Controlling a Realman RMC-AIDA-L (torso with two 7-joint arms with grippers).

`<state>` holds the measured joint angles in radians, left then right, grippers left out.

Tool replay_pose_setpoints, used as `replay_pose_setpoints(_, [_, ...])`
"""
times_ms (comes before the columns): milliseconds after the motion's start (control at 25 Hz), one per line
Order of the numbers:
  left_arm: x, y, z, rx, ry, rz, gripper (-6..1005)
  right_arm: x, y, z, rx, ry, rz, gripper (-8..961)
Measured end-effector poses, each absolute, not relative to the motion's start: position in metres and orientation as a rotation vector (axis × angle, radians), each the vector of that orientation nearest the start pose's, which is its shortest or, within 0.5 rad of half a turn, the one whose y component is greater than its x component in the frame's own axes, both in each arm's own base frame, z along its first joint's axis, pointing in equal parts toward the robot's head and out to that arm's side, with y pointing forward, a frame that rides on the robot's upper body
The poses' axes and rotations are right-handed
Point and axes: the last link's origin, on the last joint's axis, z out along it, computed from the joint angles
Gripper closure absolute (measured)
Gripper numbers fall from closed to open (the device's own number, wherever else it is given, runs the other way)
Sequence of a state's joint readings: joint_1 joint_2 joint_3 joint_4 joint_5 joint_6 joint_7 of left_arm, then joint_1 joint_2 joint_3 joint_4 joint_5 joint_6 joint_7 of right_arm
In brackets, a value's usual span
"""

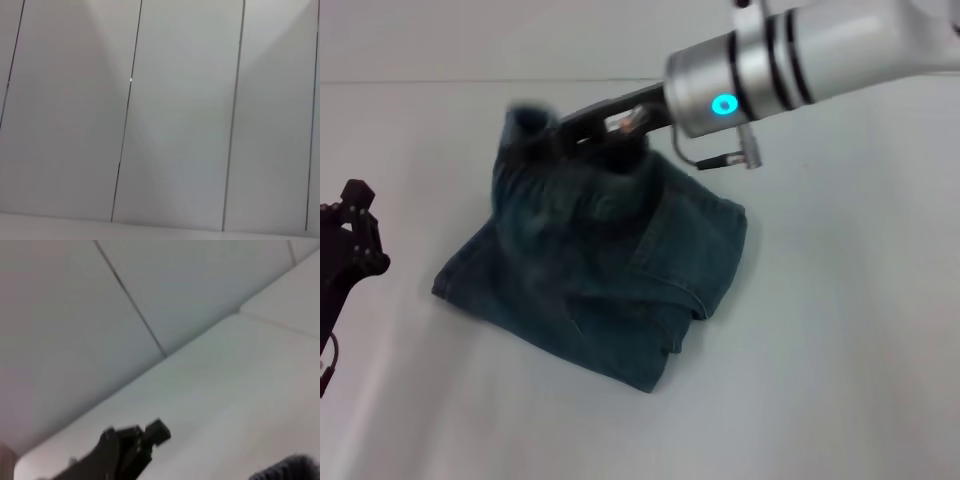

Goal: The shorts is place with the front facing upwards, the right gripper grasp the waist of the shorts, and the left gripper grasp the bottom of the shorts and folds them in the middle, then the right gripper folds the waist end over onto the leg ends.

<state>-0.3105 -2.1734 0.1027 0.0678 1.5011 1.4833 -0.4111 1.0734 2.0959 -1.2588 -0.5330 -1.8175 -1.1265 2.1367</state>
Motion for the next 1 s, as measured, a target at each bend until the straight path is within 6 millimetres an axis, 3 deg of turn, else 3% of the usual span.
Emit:
replay_pose_setpoints(120, [-0.334, 0.259, -0.021, -1.622, -0.57, -0.919, 915, 0.057, 0.413, -0.098, -2.922, 0.922, 0.33, 740])
replay_pose_setpoints(280, [-0.333, 0.259, -0.022, -1.628, -0.569, -0.921, 909, 0.057, 0.414, -0.094, -2.912, 0.921, 0.309, 723])
replay_pose_setpoints(400, [-0.333, 0.259, -0.022, -1.628, -0.562, -0.927, 904, 0.061, 0.415, -0.081, -2.89, 0.884, 0.361, 576])
replay_pose_setpoints(480, [-0.332, 0.258, -0.021, -1.627, -0.554, -0.935, 901, 0.079, 0.413, -0.064, -2.834, 0.82, 0.433, 478])
replay_pose_setpoints(600, [-0.327, 0.256, -0.019, -1.636, -0.523, -0.964, 896, 0.106, 0.406, -0.041, -2.734, 0.702, 0.515, 242])
replay_pose_setpoints(720, [-0.318, 0.257, -0.018, -1.709, -0.48, -1.02, 891, 0.143, 0.392, -0.025, -2.638, 0.676, 0.612, 132])
replay_pose_setpoints(840, [-0.305, 0.262, -0.019, -1.888, -0.436, -1.08, 886, 0.173, 0.372, -0.013, -2.589, 0.652, 0.736, 22])
replay_pose_setpoints(1000, [-0.292, 0.273, -0.015, -2.194, -0.487, -1.114, 880, 0.202, 0.333, 0.001, -2.642, 0.581, 0.845, 10])
